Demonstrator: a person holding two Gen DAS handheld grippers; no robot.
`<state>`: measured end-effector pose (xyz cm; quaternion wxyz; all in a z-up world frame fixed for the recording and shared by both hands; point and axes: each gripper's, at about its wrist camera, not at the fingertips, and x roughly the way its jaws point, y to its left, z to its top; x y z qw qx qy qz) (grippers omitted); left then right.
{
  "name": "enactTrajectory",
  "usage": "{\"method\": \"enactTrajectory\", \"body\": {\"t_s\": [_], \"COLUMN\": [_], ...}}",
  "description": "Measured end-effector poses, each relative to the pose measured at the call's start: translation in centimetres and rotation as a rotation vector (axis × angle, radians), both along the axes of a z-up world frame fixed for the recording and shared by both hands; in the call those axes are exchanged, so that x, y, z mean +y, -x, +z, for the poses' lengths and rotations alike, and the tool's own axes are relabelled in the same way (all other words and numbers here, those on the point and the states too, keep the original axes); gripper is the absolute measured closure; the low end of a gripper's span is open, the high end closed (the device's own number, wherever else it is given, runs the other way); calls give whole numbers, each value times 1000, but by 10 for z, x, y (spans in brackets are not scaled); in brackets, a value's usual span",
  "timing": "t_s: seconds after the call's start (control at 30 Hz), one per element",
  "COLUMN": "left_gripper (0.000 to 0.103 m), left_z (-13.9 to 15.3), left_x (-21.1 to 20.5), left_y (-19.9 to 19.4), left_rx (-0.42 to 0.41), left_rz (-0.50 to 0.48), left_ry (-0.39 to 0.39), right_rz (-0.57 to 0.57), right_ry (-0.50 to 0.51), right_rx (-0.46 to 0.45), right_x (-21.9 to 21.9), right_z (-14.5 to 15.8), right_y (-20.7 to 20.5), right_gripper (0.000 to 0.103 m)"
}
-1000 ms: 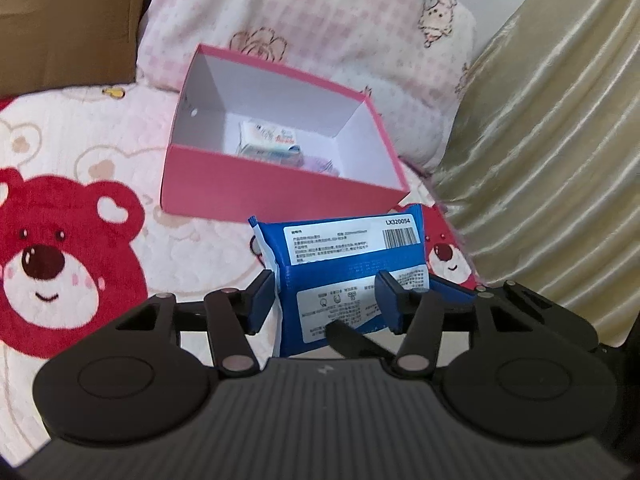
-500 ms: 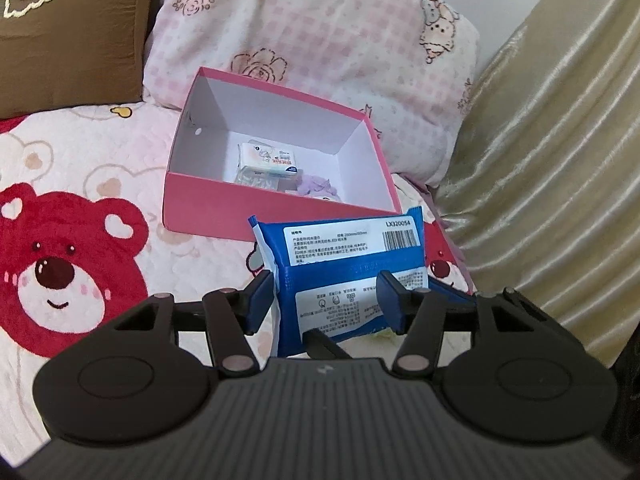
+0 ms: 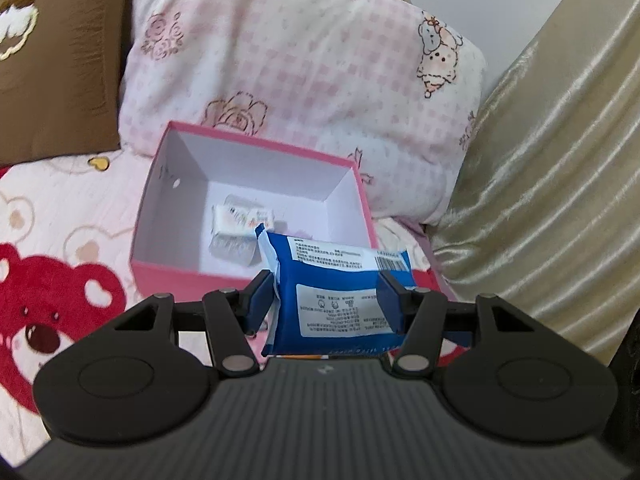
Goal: Organize objects
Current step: 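Lower the wet-wipe pack into the pink box and open the left gripper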
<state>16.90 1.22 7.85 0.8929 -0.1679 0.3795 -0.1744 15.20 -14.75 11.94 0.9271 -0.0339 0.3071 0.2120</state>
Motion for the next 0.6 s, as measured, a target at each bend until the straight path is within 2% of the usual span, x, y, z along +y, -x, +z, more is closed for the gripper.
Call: {"method": "enactTrajectory", "body": {"t_s": [0.1, 0.13, 0.33, 0.4, 0.47, 0.6], "left_gripper": [50, 53, 55, 55, 55, 56], "left_z": [-1, -2, -18, -24, -29, -43], "left_x": [-9, -12, -22, -23, -24, -30], "left_y": [-17, -23, -60, -74, -89, -124], "left_rx": [-9, -17, 52, 69, 84, 125], "left_rz": [8, 5, -15, -7, 4, 27], "left_ry": [-8, -16, -101, -96, -81, -13], "right_rz": [-2, -9, -31, -31, -33, -23], "right_ry": [20, 30, 15, 15, 43, 121], "right_rx": [20, 21, 5, -4, -24, -58], "right_x": [-6, -8, -23, -25, -26, -32], "right_z": [-1, -2, -11, -15, -18, -26], "right_y": [-17, -22, -46, -56, -68, -98], "right_gripper": [19, 23, 45, 48, 56, 58]}}
